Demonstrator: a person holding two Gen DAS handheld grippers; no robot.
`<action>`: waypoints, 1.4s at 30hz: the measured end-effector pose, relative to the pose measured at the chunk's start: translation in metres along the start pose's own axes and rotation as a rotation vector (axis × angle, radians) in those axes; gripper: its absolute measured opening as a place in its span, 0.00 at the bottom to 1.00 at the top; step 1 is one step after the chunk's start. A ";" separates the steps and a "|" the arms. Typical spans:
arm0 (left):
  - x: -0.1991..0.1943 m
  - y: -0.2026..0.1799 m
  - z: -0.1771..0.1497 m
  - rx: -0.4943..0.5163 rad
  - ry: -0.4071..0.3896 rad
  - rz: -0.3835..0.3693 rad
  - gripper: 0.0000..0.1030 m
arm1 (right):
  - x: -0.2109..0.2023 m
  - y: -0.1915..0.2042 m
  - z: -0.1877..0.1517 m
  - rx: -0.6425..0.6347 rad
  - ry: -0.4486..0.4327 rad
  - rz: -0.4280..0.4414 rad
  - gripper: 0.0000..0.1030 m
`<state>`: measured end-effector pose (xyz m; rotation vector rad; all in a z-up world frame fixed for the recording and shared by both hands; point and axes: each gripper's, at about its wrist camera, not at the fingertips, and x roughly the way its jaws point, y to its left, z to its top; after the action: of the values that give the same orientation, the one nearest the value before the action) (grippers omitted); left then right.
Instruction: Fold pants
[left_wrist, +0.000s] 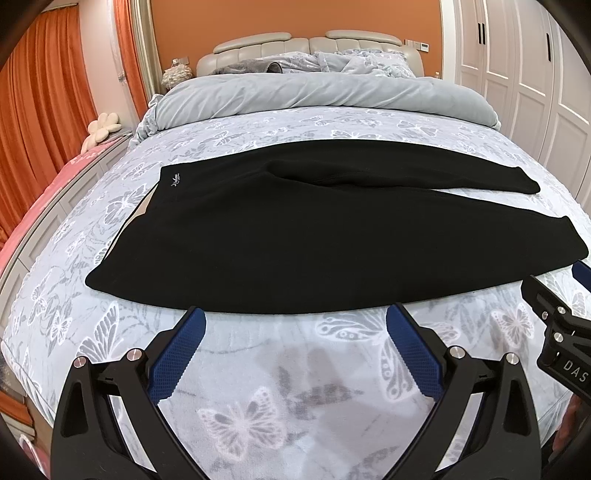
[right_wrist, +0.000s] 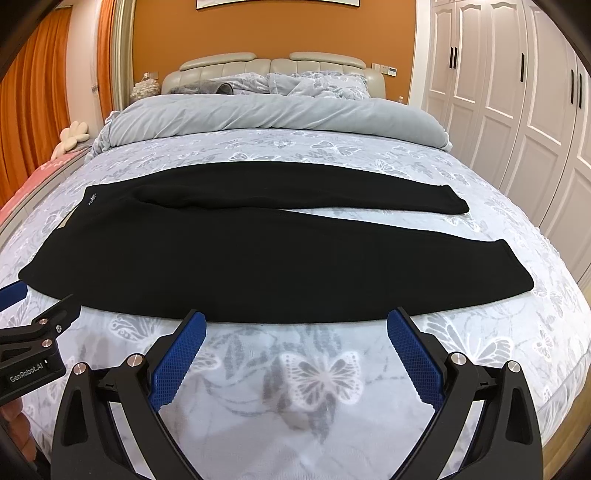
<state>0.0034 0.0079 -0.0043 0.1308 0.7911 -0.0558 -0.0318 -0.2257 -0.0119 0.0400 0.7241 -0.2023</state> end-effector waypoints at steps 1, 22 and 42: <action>0.000 0.000 0.000 0.000 0.000 -0.001 0.94 | 0.000 0.000 0.000 0.001 0.000 -0.001 0.94; 0.004 -0.006 -0.001 0.028 0.034 0.018 0.95 | 0.002 -0.001 -0.001 0.000 0.012 0.006 0.94; 0.102 0.074 0.126 -0.016 0.081 -0.063 0.95 | 0.194 -0.272 0.159 0.197 0.157 -0.096 0.94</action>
<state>0.1710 0.0638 0.0177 0.0939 0.8764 -0.1044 0.1604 -0.5416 -0.0123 0.2106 0.8612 -0.3650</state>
